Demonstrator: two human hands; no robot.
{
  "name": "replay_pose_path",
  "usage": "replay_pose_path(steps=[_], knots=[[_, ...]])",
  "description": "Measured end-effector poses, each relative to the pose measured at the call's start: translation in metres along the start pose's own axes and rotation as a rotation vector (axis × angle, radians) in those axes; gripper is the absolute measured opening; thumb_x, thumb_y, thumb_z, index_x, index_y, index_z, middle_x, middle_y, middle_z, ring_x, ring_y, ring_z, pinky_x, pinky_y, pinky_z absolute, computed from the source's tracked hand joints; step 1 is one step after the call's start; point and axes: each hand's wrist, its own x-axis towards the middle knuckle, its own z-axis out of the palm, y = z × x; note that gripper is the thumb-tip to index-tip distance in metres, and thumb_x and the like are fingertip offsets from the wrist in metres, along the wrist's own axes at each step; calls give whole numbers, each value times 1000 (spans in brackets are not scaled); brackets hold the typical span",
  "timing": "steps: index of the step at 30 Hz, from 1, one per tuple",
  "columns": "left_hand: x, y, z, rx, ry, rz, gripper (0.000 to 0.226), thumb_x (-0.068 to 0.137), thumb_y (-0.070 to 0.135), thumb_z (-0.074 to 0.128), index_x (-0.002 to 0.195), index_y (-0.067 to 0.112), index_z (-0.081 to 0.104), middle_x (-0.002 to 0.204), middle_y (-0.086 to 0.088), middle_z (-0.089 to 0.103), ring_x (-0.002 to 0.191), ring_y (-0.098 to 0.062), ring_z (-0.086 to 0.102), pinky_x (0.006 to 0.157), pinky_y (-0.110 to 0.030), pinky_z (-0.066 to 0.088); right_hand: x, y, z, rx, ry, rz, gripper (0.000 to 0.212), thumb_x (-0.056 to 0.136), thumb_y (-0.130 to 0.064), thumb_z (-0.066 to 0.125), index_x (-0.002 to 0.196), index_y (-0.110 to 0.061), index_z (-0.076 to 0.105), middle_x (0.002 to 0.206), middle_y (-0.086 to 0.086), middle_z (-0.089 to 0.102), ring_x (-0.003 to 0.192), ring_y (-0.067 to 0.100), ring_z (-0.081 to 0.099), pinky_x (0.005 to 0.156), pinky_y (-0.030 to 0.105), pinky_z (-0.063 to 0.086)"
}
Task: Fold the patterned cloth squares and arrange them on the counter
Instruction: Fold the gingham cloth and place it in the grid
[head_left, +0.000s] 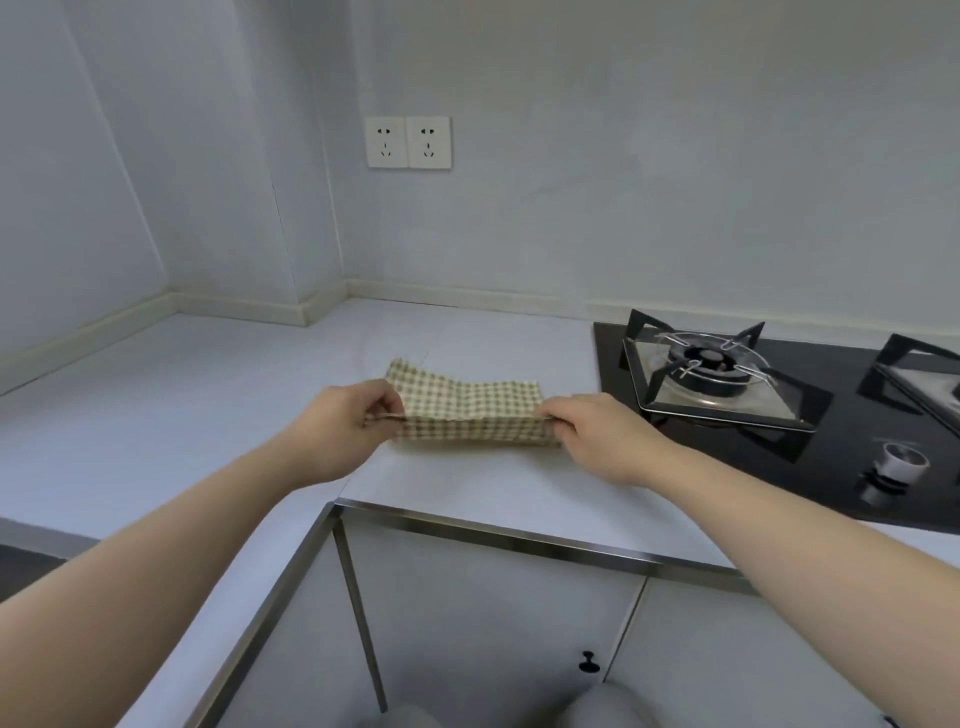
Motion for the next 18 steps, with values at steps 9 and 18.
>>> replay_pose_path(steps=[9,18], knots=[[12,-24,11,-64,49,-119,11,93,20,66,91,30,70,77,1,69,63,-16,66,63,-35,60,22,14,-5,264,61,47,13,91,-30,74,104,-30,73,79,-5,66,62,0,52,60,12,39],[68,-71,53,107,140,-183,24,94,27,64,117,22,70,118,2,64,119,-25,52,97,-34,43,102,23,45,106,26,242,39,94,-40,62,132,-32,61,129,-2,59,118,19,55,100,35,45]])
